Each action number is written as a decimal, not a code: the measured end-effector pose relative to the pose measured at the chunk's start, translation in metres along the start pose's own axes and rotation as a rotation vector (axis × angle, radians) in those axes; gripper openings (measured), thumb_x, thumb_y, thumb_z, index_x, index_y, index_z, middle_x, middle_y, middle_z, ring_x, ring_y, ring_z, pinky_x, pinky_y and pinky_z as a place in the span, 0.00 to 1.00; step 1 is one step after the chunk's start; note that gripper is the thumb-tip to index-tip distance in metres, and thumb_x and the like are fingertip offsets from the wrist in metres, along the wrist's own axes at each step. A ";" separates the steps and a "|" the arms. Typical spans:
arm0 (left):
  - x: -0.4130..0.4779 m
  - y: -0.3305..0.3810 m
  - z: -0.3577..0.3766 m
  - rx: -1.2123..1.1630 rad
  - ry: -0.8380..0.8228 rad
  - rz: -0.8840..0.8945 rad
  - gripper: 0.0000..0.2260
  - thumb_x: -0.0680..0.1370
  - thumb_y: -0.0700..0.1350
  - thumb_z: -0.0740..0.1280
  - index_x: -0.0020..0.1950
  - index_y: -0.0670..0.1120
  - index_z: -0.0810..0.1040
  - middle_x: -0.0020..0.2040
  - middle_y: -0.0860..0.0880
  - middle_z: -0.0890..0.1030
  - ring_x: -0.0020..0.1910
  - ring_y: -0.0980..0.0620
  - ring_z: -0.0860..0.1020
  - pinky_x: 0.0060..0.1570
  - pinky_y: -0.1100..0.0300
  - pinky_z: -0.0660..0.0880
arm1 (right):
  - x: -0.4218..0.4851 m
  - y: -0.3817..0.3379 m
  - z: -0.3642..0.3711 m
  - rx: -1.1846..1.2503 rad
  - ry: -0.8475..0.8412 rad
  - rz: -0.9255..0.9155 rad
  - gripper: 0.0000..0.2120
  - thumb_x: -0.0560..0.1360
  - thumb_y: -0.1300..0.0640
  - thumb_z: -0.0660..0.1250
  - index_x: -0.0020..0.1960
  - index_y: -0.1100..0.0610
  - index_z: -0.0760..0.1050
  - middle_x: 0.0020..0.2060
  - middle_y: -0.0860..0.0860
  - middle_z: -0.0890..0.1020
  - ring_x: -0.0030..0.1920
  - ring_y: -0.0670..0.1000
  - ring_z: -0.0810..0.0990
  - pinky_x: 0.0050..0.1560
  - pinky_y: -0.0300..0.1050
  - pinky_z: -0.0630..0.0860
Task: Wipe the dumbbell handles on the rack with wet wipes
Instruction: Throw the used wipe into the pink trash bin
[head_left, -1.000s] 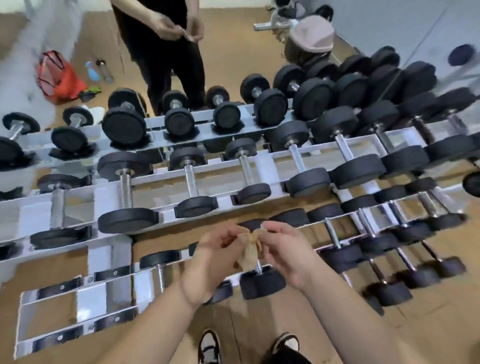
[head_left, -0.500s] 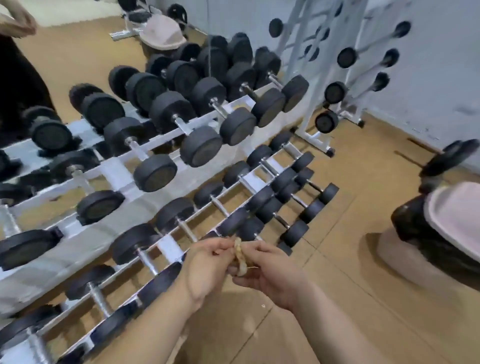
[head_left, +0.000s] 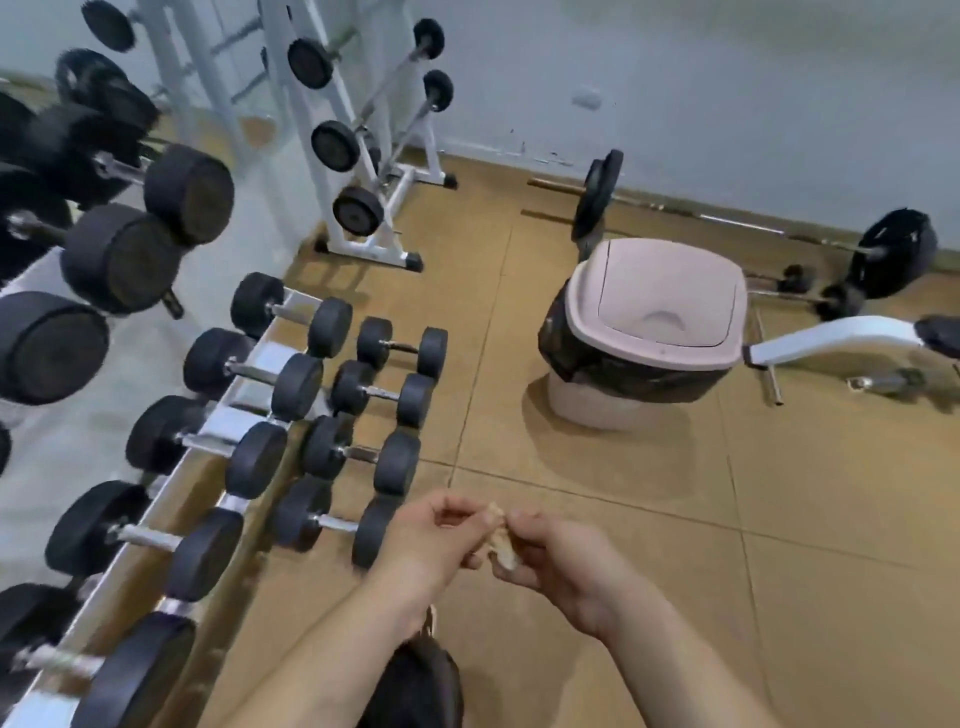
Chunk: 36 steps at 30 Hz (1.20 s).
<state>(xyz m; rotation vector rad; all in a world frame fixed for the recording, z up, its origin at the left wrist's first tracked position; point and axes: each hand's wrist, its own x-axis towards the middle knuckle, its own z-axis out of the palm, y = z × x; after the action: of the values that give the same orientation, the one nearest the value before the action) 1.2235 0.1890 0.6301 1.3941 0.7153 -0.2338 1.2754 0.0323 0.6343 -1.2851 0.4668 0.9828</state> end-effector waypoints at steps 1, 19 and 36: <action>0.006 0.006 0.005 0.012 -0.006 -0.001 0.02 0.77 0.38 0.75 0.48 0.43 0.84 0.36 0.47 0.84 0.33 0.51 0.79 0.38 0.56 0.79 | 0.004 -0.009 -0.004 0.022 -0.022 0.017 0.10 0.84 0.63 0.64 0.58 0.65 0.82 0.44 0.57 0.87 0.44 0.53 0.85 0.52 0.50 0.83; 0.296 0.208 0.221 0.397 -0.326 -0.011 0.12 0.80 0.39 0.68 0.60 0.53 0.81 0.50 0.53 0.85 0.50 0.52 0.83 0.49 0.61 0.82 | 0.191 -0.303 -0.211 0.032 0.521 -0.141 0.10 0.76 0.54 0.77 0.55 0.57 0.83 0.45 0.54 0.87 0.46 0.55 0.83 0.53 0.55 0.84; 0.642 0.250 0.475 1.207 -0.440 0.086 0.26 0.82 0.44 0.61 0.81 0.46 0.63 0.80 0.48 0.63 0.77 0.46 0.65 0.76 0.54 0.64 | 0.467 -0.477 -0.491 -0.917 0.354 -0.018 0.09 0.78 0.51 0.67 0.47 0.57 0.76 0.41 0.53 0.81 0.42 0.54 0.79 0.41 0.47 0.72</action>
<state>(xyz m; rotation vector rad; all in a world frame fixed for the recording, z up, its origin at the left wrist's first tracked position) 2.0082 -0.0495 0.4632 2.3798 0.0772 -0.9800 2.0225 -0.2544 0.4190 -2.3056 0.2619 0.9863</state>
